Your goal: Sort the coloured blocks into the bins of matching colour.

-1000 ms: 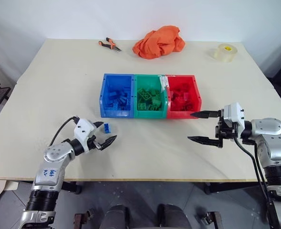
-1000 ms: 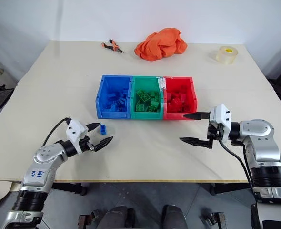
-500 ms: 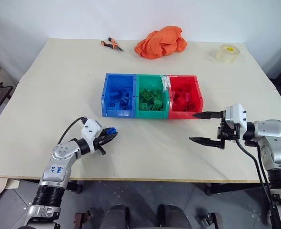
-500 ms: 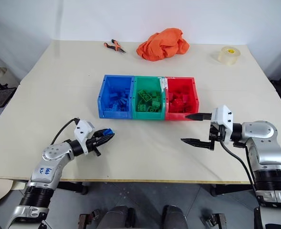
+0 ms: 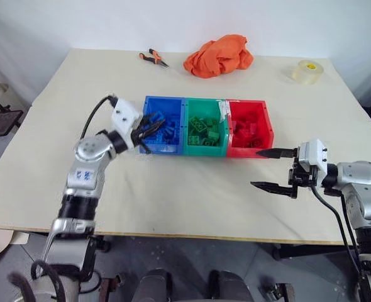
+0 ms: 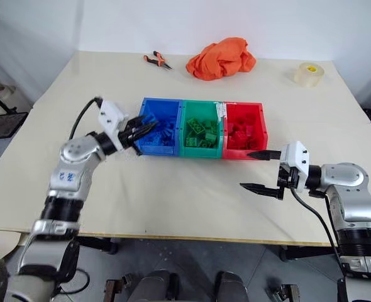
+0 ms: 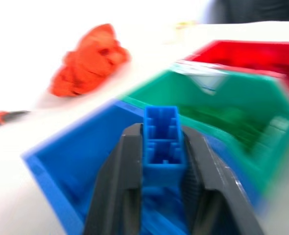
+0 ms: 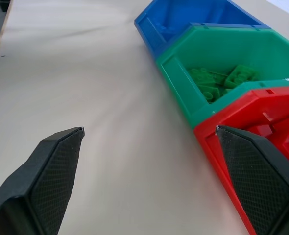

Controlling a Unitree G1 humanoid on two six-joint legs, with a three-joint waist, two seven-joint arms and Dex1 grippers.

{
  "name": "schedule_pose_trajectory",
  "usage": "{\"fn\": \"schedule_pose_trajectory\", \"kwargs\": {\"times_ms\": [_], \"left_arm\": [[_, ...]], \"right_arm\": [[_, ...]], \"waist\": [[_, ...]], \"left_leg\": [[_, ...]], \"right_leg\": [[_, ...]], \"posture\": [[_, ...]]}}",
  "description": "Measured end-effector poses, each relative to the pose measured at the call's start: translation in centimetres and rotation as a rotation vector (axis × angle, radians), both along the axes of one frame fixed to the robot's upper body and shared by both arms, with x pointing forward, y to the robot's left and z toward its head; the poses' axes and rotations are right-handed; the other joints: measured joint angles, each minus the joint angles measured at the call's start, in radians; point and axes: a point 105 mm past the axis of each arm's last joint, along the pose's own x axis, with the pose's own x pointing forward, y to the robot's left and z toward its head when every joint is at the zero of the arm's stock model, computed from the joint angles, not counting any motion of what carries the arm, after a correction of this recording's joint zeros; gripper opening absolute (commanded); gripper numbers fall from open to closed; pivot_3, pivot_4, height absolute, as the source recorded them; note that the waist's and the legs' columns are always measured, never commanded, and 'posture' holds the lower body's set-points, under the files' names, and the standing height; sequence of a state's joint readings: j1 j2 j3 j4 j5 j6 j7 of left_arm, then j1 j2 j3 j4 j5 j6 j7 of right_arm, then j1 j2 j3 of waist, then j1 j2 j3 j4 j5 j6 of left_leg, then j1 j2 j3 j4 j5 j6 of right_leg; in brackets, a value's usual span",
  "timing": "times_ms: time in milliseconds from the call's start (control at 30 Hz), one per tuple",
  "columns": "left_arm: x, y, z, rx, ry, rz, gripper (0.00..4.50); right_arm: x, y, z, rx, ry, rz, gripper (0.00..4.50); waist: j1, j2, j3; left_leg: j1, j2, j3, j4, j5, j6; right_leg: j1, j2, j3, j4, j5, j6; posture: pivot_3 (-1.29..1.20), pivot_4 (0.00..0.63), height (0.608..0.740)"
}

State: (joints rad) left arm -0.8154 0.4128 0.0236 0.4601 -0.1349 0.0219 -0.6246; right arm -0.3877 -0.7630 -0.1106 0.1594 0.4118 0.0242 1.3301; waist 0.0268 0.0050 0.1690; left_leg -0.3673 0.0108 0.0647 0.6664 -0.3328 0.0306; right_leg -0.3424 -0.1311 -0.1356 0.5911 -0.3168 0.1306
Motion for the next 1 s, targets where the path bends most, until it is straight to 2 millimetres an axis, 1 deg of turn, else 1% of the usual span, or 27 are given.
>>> {"fn": "schedule_pose_trajectory", "kwargs": {"times_ms": [100, 167, 233, 400, 500, 567, 600, 633, 667, 700, 767, 867, 1000], "left_arm": [[0.5, -0.5, -0.9, 0.009, 0.008, -0.008, 2.96], [0.5, -0.7, -1.4, 0.013, 0.024, -0.028, 3.62], [0.3, -0.7, -1.3, 0.002, 0.029, -0.044, 4.23], [-0.7, 0.2, -0.5, -0.039, 0.028, -0.084, 4.23], [-1.9, 0.7, -0.5, -0.073, 0.04, -0.113, 4.23], [-3.2, 1.5, -0.8, -0.073, 0.076, -0.135, 4.23], [-4.2, 2.3, -1.1, -0.061, 0.096, -0.142, 4.23], [-5.5, 3.7, -1.6, -0.041, 0.118, -0.152, 4.23], [-6.4, 4.8, -2.1, -0.029, 0.141, -0.154, 4.23], [-7.7, 6.5, -2.7, -0.017, 0.174, -0.157, 4.23], [-9.1, 8.5, -3.1, -0.019, 0.216, -0.151, 4.23], [-10.6, 10.8, -3.1, -0.014, 0.241, -0.13, 4.23], [-11.8, 12.6, -3.7, -0.024, 0.27, -0.102, 4.23]], "right_arm": [[-0.1, -0.2, -0.3, 0.004, 0.007, -0.018, 4.5], [-0.1, -0.4, -0.4, 0.007, 0.009, -0.027, 4.5], [-0.3, -0.4, -0.5, 0.01, 0.008, -0.031, 4.5], [-0.3, -0.4, -0.5, 0.013, 0.007, -0.037, 4.5], [-0.3, -0.4, -0.5, 0.014, 0.005, -0.038, 4.5], [-0.2, -0.5, -0.4, 0.015, 0.003, -0.038, 4.5], [-0.1, -0.5, -0.3, 0.014, 0.003, -0.034, 4.5], [0.0, -0.7, -0.2, 0.014, 0.003, -0.033, 4.5], [0.0, -1.0, -0.2, 0.008, 0.008, -0.037, 4.5], [0.1, -1.6, -0.2, 0.002, 0.014, -0.047, 4.5], [0.3, -2.6, -0.3, -0.004, 0.027, -0.074, 4.5], [0.9, -3.5, -0.2, -0.001, 0.031, -0.107, 4.5], [1.3, -4.8, -0.7, -0.009, 0.044, -0.156, 4.5]], "waist": [[-0.005, 0.0, 0.0], [-0.005, -0.001, 0.001], [-0.003, -0.001, 0.001], [-0.004, -0.001, 0.001], [-0.004, -0.001, 0.001], [-0.006, -0.001, 0.001], [-0.01, -0.001, 0.001], [-0.017, -0.001, 0.001], [-0.022, -0.001, 0.001], [-0.027, -0.001, 0.001], [-0.026, -0.001, 0.001], [-0.022, -0.001, 0.001], [-0.024, -0.001, 0.001]], "left_leg": [[-0.001, 0.001, 0.001, -0.001, 0.0, 0.0], [-0.001, 0.001, 0.001, 0.0, 0.0, 0.0], [-0.001, 0.001, 0.001, 0.0, 0.0, 0.0], [-0.001, 0.001, 0.001, 0.0, 0.0, 0.0], [-0.001, 0.001, 0.0, 0.0, 0.0, 0.0], [0.0, 0.002, 0.0, 0.0, 0.0, 0.0], [0.0, 0.002, 0.0, 0.0, 0.0, 0.0], [0.0, 0.002, 0.001, -0.001, 0.0, 0.0], [0.001, 0.002, 0.001, -0.001, 0.0, -0.001], [0.001, 0.003, 0.0, -0.001, 0.0, -0.001], [0.0, 0.003, 0.0, -0.001, 0.0, -0.001], [0.0, 0.002, -0.002, 0.0, 0.0, -0.001], [0.0, 0.002, -0.005, -0.001, 0.0, -0.001]], "right_leg": [[-0.002, 0.0, 0.0, 0.0, 0.0, 0.0], [-0.002, 0.001, 0.0, 0.0, 0.0, 0.0], [-0.001, 0.001, 0.001, 0.0, 0.0, 0.0], [-0.001, 0.001, 0.001, 0.0, 0.0, 0.0], [-0.001, 0.001, 0.001, 0.0, 0.0, 0.0], [-0.001, 0.001, 0.001, 0.0, 0.0, 0.0], [-0.002, 0.001, 0.002, 0.0, 0.0, 0.0], [-0.002, 0.001, 0.002, 0.0, 0.0, 0.0], [-0.002, 0.001, 0.002, 0.001, 0.0, 0.0], [-0.002, 0.001, 0.002, 0.001, 0.0, -0.001], [-0.001, 0.001, 0.001, 0.0, 0.0, -0.001], [0.0, -0.001, 0.003, 0.0, 0.0, -0.001], [0.0, -0.002, 0.005, 0.0, -0.001, -0.001]], "posture": [[0.0, 0.15, 0.74], [0.0, 0.15, 0.74], [0.0, 0.15, 0.74], [0.0, 0.15, 0.74], [0.0, 0.15, 0.74], [0.0, 0.15, 0.74], [0.0, 0.15, 0.74], [0.0, 0.15, 0.74], [0.0, 0.15, 0.74], [0.0, 0.15, 0.74], [0.0, 0.15, 0.74], [0.0, 0.15, 0.74], [0.0, 0.15, 0.74]]}}
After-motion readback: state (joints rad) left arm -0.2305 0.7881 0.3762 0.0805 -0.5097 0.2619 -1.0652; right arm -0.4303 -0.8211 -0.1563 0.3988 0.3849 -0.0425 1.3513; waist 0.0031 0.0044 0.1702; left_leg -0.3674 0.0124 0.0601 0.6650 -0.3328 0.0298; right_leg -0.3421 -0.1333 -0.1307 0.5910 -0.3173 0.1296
